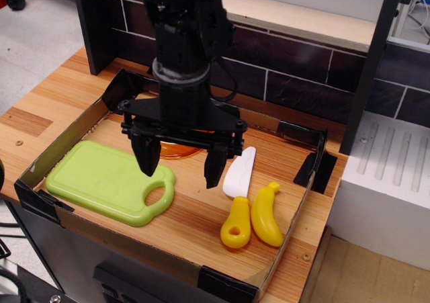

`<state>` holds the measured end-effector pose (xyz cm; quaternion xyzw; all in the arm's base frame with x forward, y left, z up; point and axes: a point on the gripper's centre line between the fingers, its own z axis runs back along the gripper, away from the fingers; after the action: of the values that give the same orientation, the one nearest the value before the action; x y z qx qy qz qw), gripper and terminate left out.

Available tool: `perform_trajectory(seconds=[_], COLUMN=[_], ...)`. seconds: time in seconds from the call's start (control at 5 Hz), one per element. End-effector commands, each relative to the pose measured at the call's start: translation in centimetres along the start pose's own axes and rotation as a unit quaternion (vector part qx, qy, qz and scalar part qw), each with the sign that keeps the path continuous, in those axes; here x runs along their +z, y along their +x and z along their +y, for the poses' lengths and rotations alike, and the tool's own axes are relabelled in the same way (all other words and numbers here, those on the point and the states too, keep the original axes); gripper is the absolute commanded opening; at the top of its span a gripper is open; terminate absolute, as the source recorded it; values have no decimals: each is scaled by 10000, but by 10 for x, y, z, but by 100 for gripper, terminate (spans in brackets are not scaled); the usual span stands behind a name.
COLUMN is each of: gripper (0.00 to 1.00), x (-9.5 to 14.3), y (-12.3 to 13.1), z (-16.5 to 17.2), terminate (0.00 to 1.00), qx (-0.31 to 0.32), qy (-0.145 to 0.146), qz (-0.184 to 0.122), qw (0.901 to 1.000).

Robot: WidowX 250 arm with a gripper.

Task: Put knife on cutting board

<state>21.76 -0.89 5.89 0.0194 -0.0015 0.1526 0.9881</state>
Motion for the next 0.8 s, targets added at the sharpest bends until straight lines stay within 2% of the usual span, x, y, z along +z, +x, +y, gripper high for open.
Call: perform_trajectory(seconds=[0.0, 0.2, 0.6], gripper=[100, 100, 100], x=[-11, -19, -34], y=[3, -4, -4], z=[-12, -18, -29], terminate=[0, 0, 0], qx=[-53, -264, -192], qy=[-60, -161, -121], qz=[4, 29, 32], qw=[10000, 9995, 9997])
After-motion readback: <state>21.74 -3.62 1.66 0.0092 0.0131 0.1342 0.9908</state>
